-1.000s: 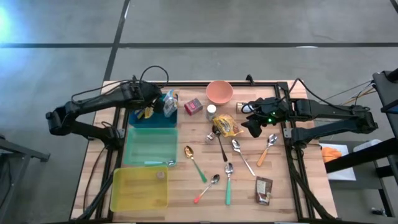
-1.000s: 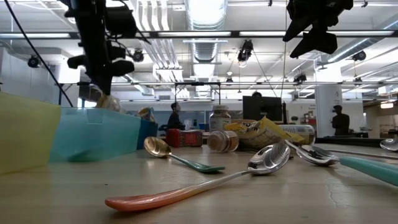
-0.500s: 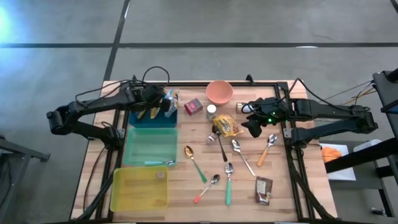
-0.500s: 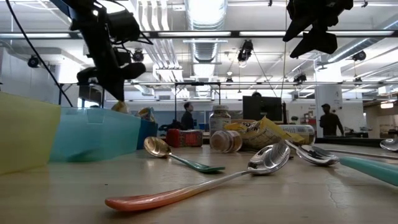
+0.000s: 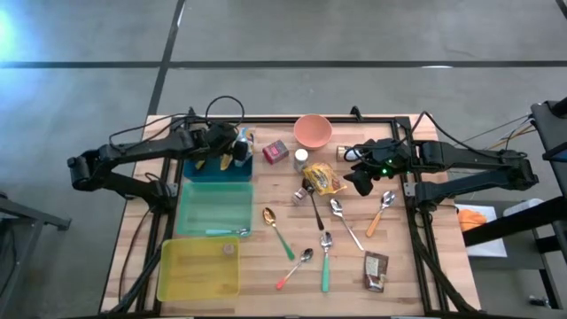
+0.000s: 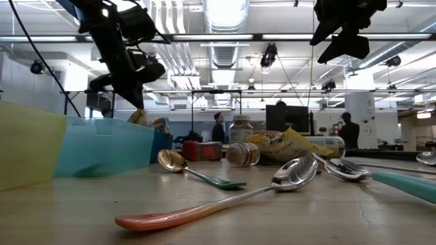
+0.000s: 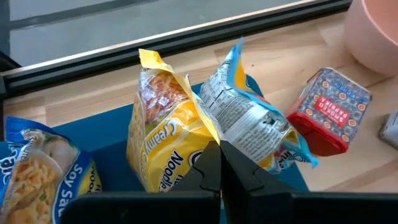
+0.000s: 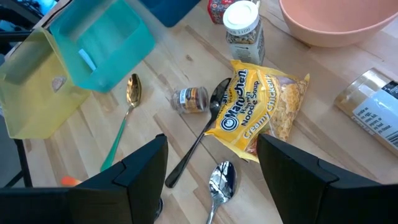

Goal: Pick & Place Food Item
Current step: Put the left yellow noodles packet into the blue bin

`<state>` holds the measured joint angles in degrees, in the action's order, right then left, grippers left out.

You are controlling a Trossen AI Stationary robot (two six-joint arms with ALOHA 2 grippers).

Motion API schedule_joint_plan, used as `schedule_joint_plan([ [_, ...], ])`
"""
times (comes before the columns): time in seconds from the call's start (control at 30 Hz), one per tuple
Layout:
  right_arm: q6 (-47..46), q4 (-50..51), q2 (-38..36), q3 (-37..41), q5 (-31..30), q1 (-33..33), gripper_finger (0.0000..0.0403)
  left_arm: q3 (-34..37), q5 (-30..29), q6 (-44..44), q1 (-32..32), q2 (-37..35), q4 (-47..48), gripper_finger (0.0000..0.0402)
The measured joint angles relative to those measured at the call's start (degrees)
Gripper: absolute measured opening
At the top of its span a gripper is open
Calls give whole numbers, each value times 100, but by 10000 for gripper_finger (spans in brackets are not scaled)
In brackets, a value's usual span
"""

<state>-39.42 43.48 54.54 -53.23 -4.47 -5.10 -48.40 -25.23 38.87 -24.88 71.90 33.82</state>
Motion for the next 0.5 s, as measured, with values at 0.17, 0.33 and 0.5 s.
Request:
schedule_joint_plan([
  [0.17, -24, 0, -1, 0, -2, -1, 241, 0, 2, 27, 9, 0, 2, 0],
  [0.33, -31, -2, 0, 0, -2, -2, 241, 0, 2, 37, 20, 0, 6, 0],
  [0.5, -39, -2, 0, 0, -2, -1, 241, 7, 2, 35, 30, 0, 26, 0],
])
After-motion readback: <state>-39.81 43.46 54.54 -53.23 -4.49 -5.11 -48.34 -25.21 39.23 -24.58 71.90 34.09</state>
